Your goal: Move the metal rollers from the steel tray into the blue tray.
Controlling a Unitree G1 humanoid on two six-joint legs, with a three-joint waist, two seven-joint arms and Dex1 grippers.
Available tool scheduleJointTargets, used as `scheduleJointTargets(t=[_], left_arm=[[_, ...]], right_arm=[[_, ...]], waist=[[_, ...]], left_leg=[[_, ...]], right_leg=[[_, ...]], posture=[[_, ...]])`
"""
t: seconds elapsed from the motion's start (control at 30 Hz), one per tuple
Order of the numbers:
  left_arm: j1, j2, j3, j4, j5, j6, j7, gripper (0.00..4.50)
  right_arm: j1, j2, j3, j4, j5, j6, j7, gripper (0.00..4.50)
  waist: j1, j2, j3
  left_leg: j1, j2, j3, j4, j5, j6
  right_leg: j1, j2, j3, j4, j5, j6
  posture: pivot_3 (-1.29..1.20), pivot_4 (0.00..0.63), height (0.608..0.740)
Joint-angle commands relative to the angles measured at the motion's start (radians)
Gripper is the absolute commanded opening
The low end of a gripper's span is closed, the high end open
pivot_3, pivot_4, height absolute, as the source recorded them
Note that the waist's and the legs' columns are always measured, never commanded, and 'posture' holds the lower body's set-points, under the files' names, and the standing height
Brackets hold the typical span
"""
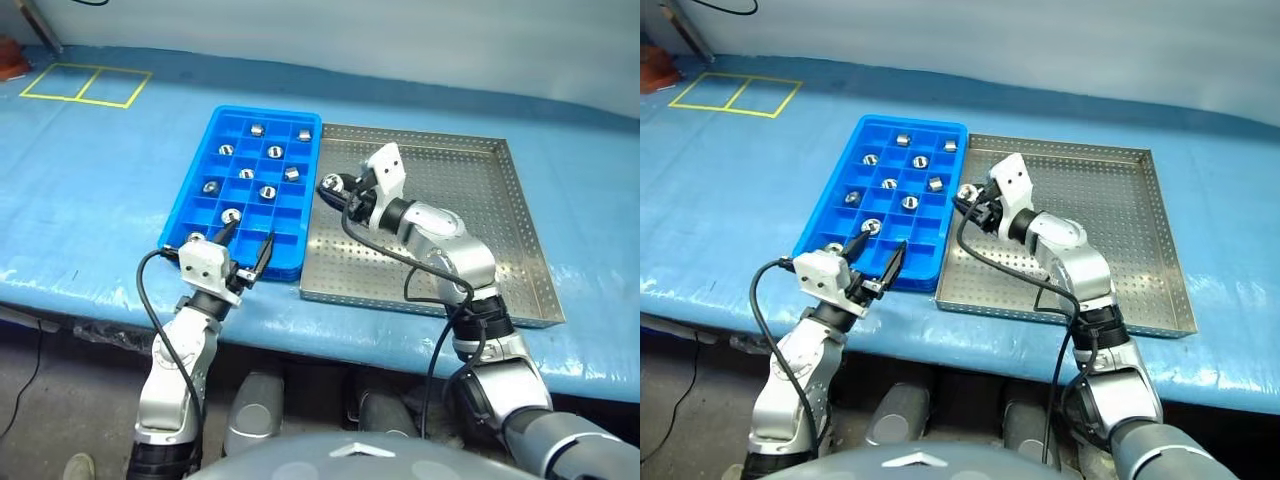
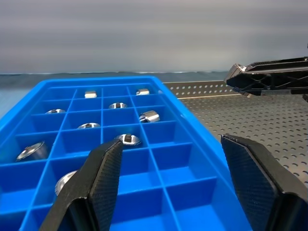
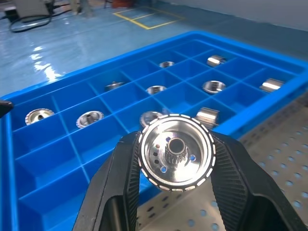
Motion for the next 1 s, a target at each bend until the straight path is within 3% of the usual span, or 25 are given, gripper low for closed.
scheduleJointTargets(t=[0.03,0.37,0.63,0.87,1.0], left_arm=[[0.003,-0.002,-0.006,-0.052,0.006,-0.014,0.014,3.61],[0.033,-0.006,0.003,-0.070,0.027,-0.014,0.063,3.61],[0.058,-0.006,0.002,-0.087,0.032,-0.016,0.079,3.61],[0.043,-0.004,-0.001,-0.081,0.031,-0.014,0.079,3.61],[0.034,-0.003,-0.006,-0.073,0.031,-0.013,0.075,3.61]], right_arm=[[-0.040,0.000,0.015,-0.006,-0.007,-0.044,0.040,1.72],[-0.055,0.025,0.093,0.019,-0.036,-0.051,0.109,1.72],[-0.064,-0.003,0.157,0.075,-0.125,-0.037,0.108,1.72],[-0.070,-0.022,0.126,0.096,-0.147,-0.012,0.086,1.72],[-0.064,-0.038,0.114,0.091,-0.148,-0.002,0.086,1.72]], waist=[[0.018,0.000,0.000],[0.106,0.000,0.000],[0.215,0.000,0.000],[0.313,0.000,0.000],[0.334,0.000,0.000]], left_leg=[[0.000,0.000,0.000,0.000,0.000,0.000],[-0.001,0.000,0.000,-0.001,0.000,-0.001],[-0.005,0.000,0.001,0.000,-0.001,-0.004],[-0.015,0.001,0.002,0.000,-0.001,-0.007],[-0.016,0.001,0.002,0.001,-0.002,-0.009]], right_leg=[[0.000,0.000,0.000,0.000,0.000,0.000],[-0.002,0.000,-0.001,0.000,0.000,-0.001],[-0.007,0.000,-0.001,0.000,-0.001,-0.001],[-0.018,0.000,-0.002,0.000,0.000,0.000],[-0.018,0.000,-0.003,0.000,0.000,0.000]], posture=[[0.51,0.150,0.740],[0.56,0.150,0.740],[0.58,0.150,0.740],[0.56,0.150,0.740],[0.55,0.150,0.740]])
